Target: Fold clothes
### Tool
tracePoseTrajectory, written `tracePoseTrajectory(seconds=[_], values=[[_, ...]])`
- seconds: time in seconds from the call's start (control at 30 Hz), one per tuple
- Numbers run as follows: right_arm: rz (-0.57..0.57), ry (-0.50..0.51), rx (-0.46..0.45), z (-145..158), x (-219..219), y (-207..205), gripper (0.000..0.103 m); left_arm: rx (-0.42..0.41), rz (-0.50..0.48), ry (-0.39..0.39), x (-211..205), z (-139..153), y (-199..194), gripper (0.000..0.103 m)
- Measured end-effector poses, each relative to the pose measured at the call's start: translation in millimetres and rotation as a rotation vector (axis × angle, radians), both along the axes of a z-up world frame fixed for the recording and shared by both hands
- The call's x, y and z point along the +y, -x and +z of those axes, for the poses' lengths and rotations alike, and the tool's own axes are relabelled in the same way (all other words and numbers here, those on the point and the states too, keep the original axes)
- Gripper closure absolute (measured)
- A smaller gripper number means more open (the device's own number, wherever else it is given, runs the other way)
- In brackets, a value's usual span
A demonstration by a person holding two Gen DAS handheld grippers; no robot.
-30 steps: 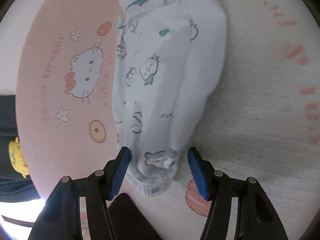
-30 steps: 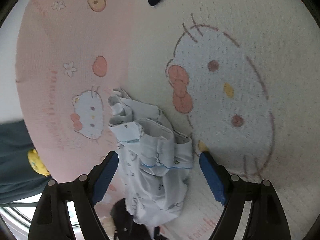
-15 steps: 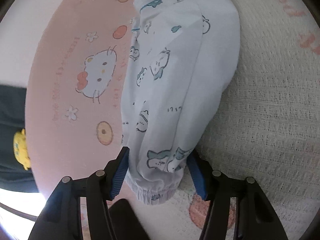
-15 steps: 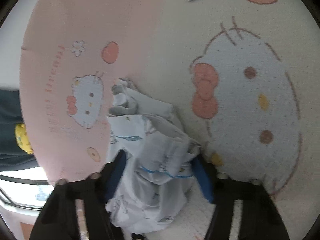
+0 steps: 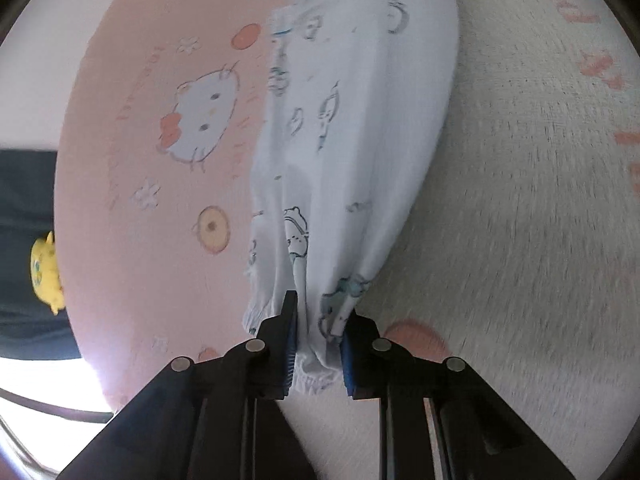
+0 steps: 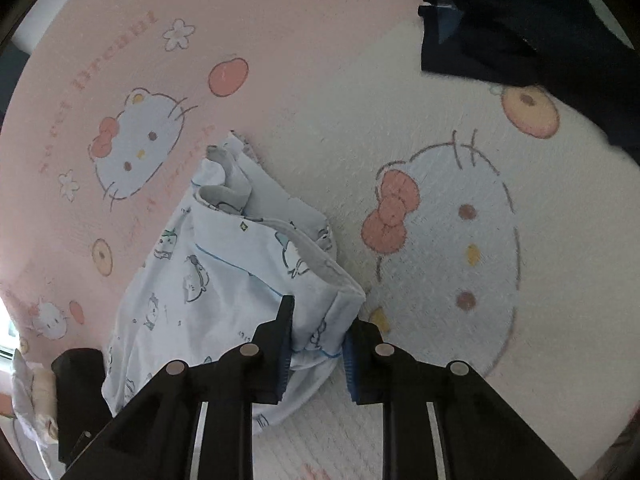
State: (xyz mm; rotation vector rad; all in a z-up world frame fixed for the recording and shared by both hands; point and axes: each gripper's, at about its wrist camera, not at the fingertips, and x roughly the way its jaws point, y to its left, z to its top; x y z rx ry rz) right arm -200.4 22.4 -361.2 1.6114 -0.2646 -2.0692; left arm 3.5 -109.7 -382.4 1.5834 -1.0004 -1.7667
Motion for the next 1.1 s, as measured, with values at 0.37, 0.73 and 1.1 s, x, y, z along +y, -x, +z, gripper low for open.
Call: tracePoseTrajectory(seconds=[0.37, 0.73, 1.1], values=[[0.109, -0.042, 0.075, 29.9, 23.5, -39.5, 0.085, 0.056, 0.118, -0.071, 26.2, 14.0, -48.8, 0.087], [0.157, 0.014, 0.057, 43.9, 58.5, -92.0, 0.088, 0.125, 0.175, -0.122, 77.1, 31.3, -95.9, 0.087], [0.154, -0.019, 0.061, 59.9, 73.2, -135.8, 0.088, 0.208, 0.21, -0.181, 95.6, 43.3, -131.5, 0.084]])
